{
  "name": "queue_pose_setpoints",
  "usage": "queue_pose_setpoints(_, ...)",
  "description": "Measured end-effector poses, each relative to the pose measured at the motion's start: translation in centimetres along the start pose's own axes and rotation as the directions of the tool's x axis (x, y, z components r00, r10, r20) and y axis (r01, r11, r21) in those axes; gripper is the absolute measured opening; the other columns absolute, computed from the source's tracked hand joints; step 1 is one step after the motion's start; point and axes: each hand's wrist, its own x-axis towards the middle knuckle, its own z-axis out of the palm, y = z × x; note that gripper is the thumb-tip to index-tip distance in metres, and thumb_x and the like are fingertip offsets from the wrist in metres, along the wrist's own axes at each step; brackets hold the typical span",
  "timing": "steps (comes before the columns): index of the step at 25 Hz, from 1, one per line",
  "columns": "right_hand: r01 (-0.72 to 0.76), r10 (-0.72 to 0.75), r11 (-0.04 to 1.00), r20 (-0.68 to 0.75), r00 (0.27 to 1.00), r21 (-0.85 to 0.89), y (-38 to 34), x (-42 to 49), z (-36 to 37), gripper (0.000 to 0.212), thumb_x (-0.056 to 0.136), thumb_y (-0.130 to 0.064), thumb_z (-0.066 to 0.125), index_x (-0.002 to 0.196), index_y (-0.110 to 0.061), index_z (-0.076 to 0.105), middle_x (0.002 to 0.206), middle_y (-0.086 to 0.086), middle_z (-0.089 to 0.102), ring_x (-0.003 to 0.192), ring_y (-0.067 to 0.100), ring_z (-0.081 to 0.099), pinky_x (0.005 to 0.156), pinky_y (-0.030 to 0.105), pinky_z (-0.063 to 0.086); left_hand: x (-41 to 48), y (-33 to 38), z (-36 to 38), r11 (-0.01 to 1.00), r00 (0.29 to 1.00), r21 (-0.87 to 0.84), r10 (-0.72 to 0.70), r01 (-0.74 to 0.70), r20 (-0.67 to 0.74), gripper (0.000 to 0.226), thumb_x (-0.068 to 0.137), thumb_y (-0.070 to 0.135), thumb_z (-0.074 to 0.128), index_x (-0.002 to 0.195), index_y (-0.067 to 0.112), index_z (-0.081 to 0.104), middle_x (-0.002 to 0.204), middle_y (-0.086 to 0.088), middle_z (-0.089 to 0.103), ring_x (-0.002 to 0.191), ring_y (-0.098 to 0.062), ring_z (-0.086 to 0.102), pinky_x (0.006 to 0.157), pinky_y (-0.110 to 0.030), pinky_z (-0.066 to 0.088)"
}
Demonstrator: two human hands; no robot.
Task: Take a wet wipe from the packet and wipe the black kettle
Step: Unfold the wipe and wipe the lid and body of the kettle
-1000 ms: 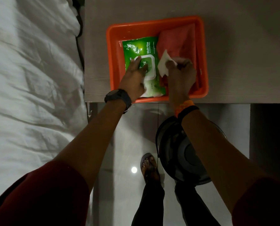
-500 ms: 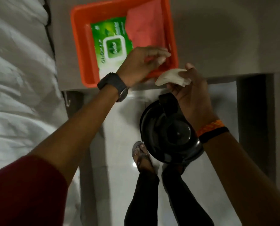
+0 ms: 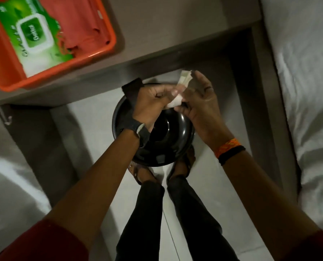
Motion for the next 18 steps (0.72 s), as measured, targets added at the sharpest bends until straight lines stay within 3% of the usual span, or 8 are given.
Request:
queue_pose_setpoints(2, 0.038, -0.041, 0.998, -0.040, 0.998, -0.058, 0.5, -0.5, -1.7, 0.053, 0.092, -0.009, 0.072, 0.139, -0.012, 0.048, 0.097, -0.001, 0.082, 0.091, 0.016, 0.079, 0.075, 0.027, 0.063, -0.2, -0.6, 1.6, 0.999, 0.999, -0.006, -0.035, 0.035, -0.013, 0.019, 0.096, 0.006, 0.058, 0.108, -0.005, 0.068, 0.114, -0.024, 0.070, 0.107, -0.039, 0.067, 0.096, -0.052, 0.056)
queue_pose_setpoints(5, 0.059, -0.069, 0.994, -0.112, 0.991, -0.087, 0.9, -1.0, -3.1, 0.015, 0.095, -0.012, 0.069, 0.109, -0.009, 0.072, 0.087, -0.001, 0.082, 0.083, 0.013, 0.080, 0.070, 0.023, 0.063, -0.4, -1.2, 3.4, 0.995, 0.995, -0.034, -0.094, 0.094, -0.016, 0.019, 0.097, 0.007, 0.057, 0.110, -0.002, 0.068, 0.107, -0.016, 0.074, 0.100, -0.030, 0.072, 0.088, -0.044, 0.061)
queue_pose_setpoints(8, 0.001, 0.005, 1.000, -0.225, 0.974, 0.030, 0.8, -1.2, -4.4, 0.012, 0.097, -0.012, 0.065, 0.093, -0.016, 0.075, 0.080, -0.001, 0.075, 0.079, 0.011, 0.075, 0.076, 0.028, 0.064, -0.2, -1.3, 4.2, 0.978, 0.979, -0.147, -0.166, 0.149, -0.115, 0.013, 0.096, 0.009, 0.060, 0.100, 0.007, 0.072, 0.097, -0.007, 0.076, 0.094, -0.021, 0.074, 0.082, -0.041, 0.063)
queue_pose_setpoints(11, -0.074, 0.120, 0.980, -0.256, 0.959, 0.183, 0.5, -0.7, -5.6, 0.021, 0.100, -0.017, 0.057, 0.111, -0.005, 0.070, 0.098, 0.009, 0.072, 0.095, 0.021, 0.071, 0.089, 0.036, 0.059, 0.6, -1.2, 4.0, 0.949, 0.952, -0.261, -0.231, 0.176, -0.201, 0.010, 0.095, 0.010, 0.061, 0.095, 0.011, 0.071, 0.099, -0.008, 0.074, 0.096, -0.021, 0.072, 0.080, -0.039, 0.064)
queue_pose_setpoints(14, -0.198, 0.230, 0.954, -0.127, 0.965, 0.224, 0.7, -0.1, -5.7, 0.039, 0.104, -0.039, 0.048, 0.127, -0.011, 0.062, 0.129, 0.020, 0.068, 0.120, 0.034, 0.068, 0.099, 0.042, 0.058, 1.2, -1.7, 4.5, 0.985, 0.976, -0.059, -0.172, 0.165, -0.131, 0.011, 0.096, 0.011, 0.061, 0.100, 0.009, 0.071, 0.094, -0.006, 0.074, 0.086, -0.015, 0.072, 0.074, -0.031, 0.064)
queue_pose_setpoints(16, -0.185, 0.192, 0.976, -0.056, 0.980, 0.117, 1.4, 0.5, -6.0, 0.027, 0.103, -0.031, 0.054, 0.122, -0.015, 0.064, 0.126, 0.015, 0.072, 0.116, 0.028, 0.072, 0.095, 0.039, 0.062, 1.9, -2.0, 5.0, 0.990, 0.990, 0.080, -0.111, 0.118, -0.091, 0.012, 0.096, 0.011, 0.061, 0.102, 0.008, 0.071, 0.091, -0.005, 0.073, 0.081, -0.013, 0.073, 0.070, -0.027, 0.063)
queue_pose_setpoints(18, -0.140, 0.149, 0.985, -0.084, 0.985, 0.096, 2.1, 1.2, -6.6, 0.020, 0.102, -0.010, 0.056, 0.120, -0.012, 0.063, 0.111, 0.007, 0.076, 0.099, 0.019, 0.078, 0.081, 0.030, 0.065, 2.7, -2.2, 5.3, 0.988, 0.994, 0.121, -0.094, 0.100, -0.059, 0.011, 0.096, 0.013, 0.062, 0.101, 0.010, 0.072, 0.091, -0.004, 0.074, 0.081, -0.012, 0.073, 0.068, -0.025, 0.063)
